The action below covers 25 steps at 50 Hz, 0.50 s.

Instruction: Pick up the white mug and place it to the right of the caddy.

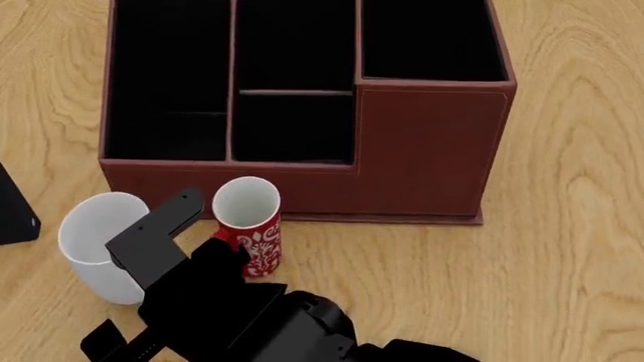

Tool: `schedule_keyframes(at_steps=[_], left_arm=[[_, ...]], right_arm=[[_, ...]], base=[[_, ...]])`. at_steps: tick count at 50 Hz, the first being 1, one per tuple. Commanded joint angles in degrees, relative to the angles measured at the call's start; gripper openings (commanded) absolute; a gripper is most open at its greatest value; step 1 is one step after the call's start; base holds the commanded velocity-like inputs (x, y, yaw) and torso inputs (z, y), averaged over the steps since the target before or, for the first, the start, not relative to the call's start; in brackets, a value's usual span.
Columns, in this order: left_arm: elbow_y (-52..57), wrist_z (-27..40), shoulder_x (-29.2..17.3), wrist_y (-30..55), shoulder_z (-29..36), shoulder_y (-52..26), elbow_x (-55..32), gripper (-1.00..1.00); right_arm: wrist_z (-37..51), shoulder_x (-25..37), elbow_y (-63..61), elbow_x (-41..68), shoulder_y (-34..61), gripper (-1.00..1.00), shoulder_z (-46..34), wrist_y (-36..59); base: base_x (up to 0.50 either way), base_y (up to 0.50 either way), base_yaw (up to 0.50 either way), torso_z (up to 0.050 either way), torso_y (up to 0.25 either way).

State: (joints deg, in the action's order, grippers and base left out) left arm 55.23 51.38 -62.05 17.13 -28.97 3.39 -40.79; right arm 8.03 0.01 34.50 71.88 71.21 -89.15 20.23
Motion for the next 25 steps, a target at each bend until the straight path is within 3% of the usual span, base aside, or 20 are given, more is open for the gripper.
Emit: schedule_keyframes(at_steps=[1, 12, 13, 25], left_arm=[[0.0, -0.2, 0.1, -0.1, -0.5, 0.3, 0.0, 1.0], [-0.6, -1.1, 1.1, -1.9, -0.1, 0.2, 1.0, 1.0], [-0.5, -1.1, 1.0, -1.7, -0.2, 0.3, 1.1, 1.0], [-0.4, -1.3, 1.3, -1.9, -0.7, 0.8, 1.3, 1.0]], right_arm=[[0.0, 0.0, -0.5, -0.5, -0.1, 1.0, 0.0, 0.4], [0.0, 0.0, -0.1, -0.3, -0.2, 1.0, 0.0, -0.3], [0.0, 0.0, -0.1, -0.2, -0.2, -1.0, 0.1, -0.5], [0.3, 0.0, -0.1, -0.3, 0.2, -1.0, 0.0, -1.6]], base=[[0.0, 0.0, 0.0, 0.0, -0.113], [0.0, 0.0, 0.0, 0.0, -0.088], [0.0, 0.0, 0.0, 0.0, 0.0], [0.0, 0.0, 0.0, 0.0, 0.0]])
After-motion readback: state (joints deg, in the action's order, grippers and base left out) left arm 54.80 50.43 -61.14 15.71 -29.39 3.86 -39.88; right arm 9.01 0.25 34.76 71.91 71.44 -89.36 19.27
